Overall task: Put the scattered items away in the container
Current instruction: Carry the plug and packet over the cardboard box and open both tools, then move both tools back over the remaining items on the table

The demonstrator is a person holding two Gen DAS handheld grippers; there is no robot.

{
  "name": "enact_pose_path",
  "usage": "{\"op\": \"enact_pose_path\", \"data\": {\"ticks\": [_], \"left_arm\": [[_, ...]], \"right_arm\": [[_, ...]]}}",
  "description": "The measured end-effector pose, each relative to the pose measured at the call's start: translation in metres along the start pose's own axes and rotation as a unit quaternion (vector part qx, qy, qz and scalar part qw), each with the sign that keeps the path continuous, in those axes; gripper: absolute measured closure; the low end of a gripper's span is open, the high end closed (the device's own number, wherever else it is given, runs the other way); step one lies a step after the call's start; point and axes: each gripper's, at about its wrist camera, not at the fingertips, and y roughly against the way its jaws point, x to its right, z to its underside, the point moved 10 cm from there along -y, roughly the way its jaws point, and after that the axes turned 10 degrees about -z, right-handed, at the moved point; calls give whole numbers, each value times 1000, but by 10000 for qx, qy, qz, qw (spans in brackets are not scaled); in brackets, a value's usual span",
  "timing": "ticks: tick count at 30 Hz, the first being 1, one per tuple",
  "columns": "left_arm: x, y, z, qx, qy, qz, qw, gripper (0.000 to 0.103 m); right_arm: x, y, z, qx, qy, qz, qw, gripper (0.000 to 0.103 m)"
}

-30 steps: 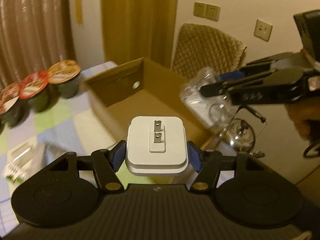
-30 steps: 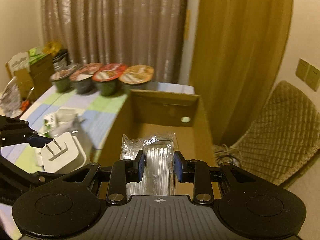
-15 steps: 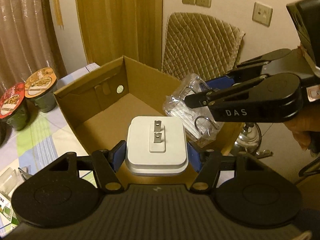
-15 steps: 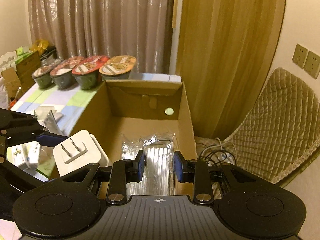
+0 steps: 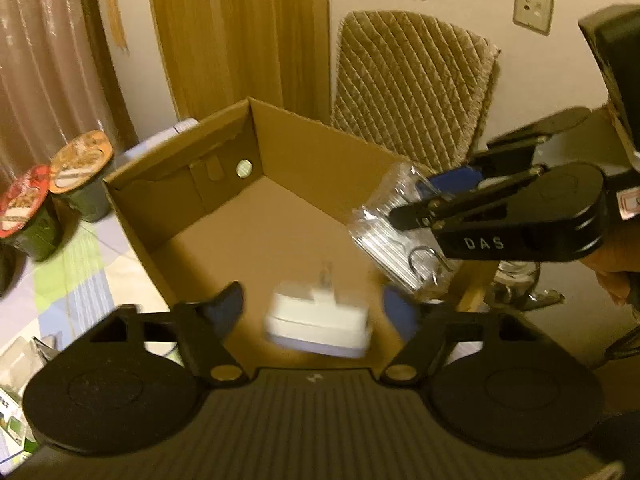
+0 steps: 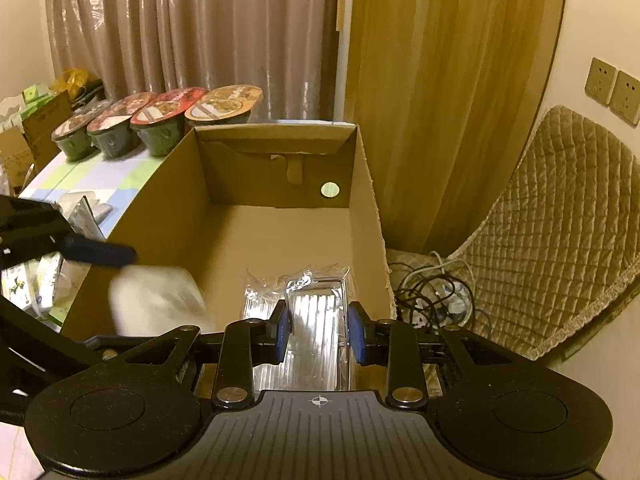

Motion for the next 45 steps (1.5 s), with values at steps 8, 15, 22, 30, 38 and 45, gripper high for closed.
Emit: {"op": "enact_pose_path", "data": {"ticks": [8, 15, 22, 30, 38, 45], "left_arm": [[-17, 20, 3, 143, 69, -106, 9998, 27], [-60, 47, 19, 208, 609, -361, 9973, 27], [-94, 66, 51, 87, 864, -606, 9944, 27], [-133, 92, 113, -220, 1265, -966, 9870, 27], [-165, 130, 170, -481, 1505, -1339, 9783, 27], [-179, 151, 200, -560, 1686, -1481, 9729, 27]], "right_arm": [[-9, -1, -1, -41, 44, -27, 10000, 70], [-24, -9, -8, -45, 135, -115, 9998, 70], [-33, -12, -19, 122, 192, -22, 9997, 69], [-49, 7, -23, 420, 137, -66, 9990, 18], [-97, 28, -23, 517, 232, -306, 9979, 18], [-153, 41, -16, 558, 329, -708, 9954, 18]]}}
